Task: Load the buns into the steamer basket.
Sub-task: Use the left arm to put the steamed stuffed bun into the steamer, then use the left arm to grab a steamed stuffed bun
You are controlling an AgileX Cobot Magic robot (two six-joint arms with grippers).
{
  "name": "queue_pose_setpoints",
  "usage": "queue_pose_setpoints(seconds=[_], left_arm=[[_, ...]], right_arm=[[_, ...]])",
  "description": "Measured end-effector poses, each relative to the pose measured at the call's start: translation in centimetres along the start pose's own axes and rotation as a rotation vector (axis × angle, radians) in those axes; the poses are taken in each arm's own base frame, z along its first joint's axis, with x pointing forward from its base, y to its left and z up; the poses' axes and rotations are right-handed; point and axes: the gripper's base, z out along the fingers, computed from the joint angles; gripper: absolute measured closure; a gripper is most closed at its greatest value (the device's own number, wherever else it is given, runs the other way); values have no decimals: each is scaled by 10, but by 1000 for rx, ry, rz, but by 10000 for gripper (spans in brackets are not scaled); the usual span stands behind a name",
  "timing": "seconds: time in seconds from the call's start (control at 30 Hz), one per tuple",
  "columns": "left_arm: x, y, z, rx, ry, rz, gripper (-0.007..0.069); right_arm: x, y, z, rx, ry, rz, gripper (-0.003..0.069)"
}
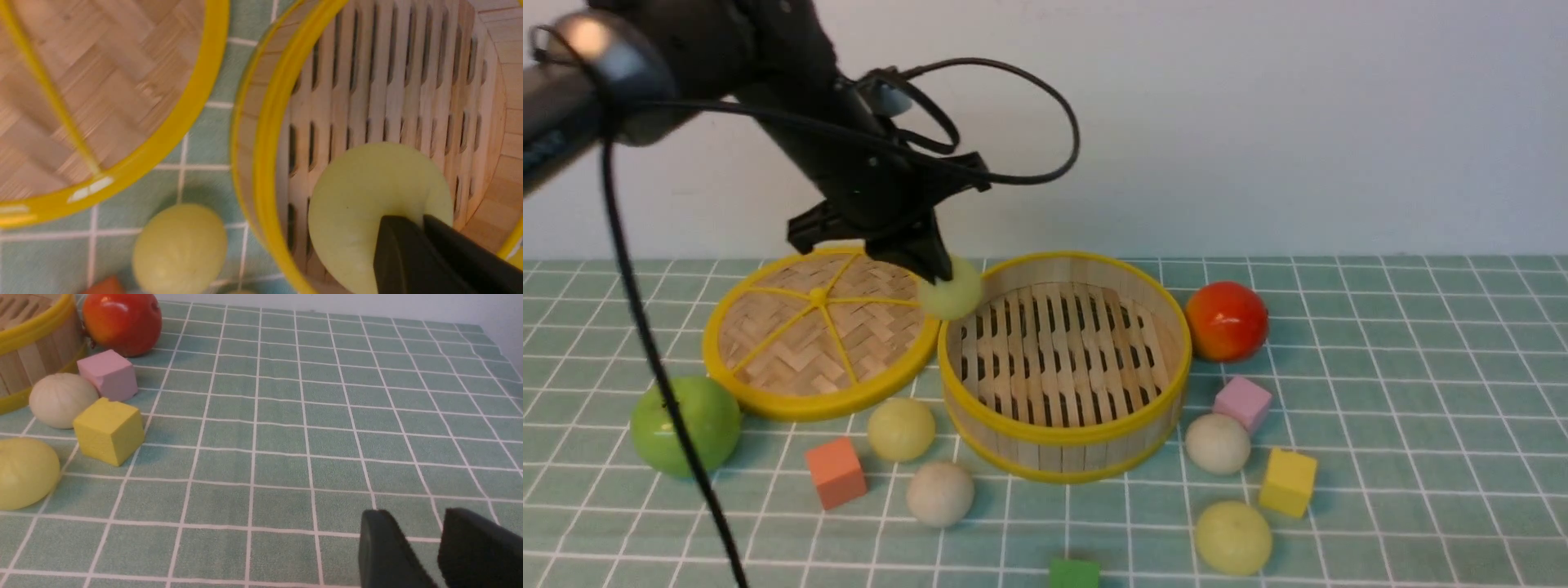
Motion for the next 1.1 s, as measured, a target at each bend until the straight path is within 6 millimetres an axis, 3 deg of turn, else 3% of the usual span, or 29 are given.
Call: queue_pose_setpoints(seconds=[0.13, 0.37, 0.57, 0.73, 0.9, 1.0, 1.03, 1.07, 1.1], left_arm=[[-8, -16, 38, 7, 14, 42, 630], [-17, -9, 81, -6, -13, 39, 626], [-21, -3, 88, -56, -59, 39, 582], [-22, -1, 86, -73, -68, -3, 446], [-17, -4, 63, -106, -19, 35, 220], [-14, -9, 18, -162, -39, 84, 133], [-13, -9, 14, -167, -41, 88, 130], [-12, -11, -18, -208, -88, 108, 110], [-11, -11, -33, -223, -116, 113, 107]], right_arm=[[0, 0, 0, 0, 0, 0, 420], [0, 0, 0, 1, 0, -2, 420], [0, 0, 0, 1, 0, -2, 420], [0, 0, 0, 1, 1, -3, 420], [0, 0, 0, 1, 0, -3, 420], [0, 0, 0, 1, 0, -3, 420], [0, 0, 0, 1, 0, -3, 420], [0, 0, 0, 1, 0, -3, 420], [0, 0, 0, 2, 0, -4, 420]])
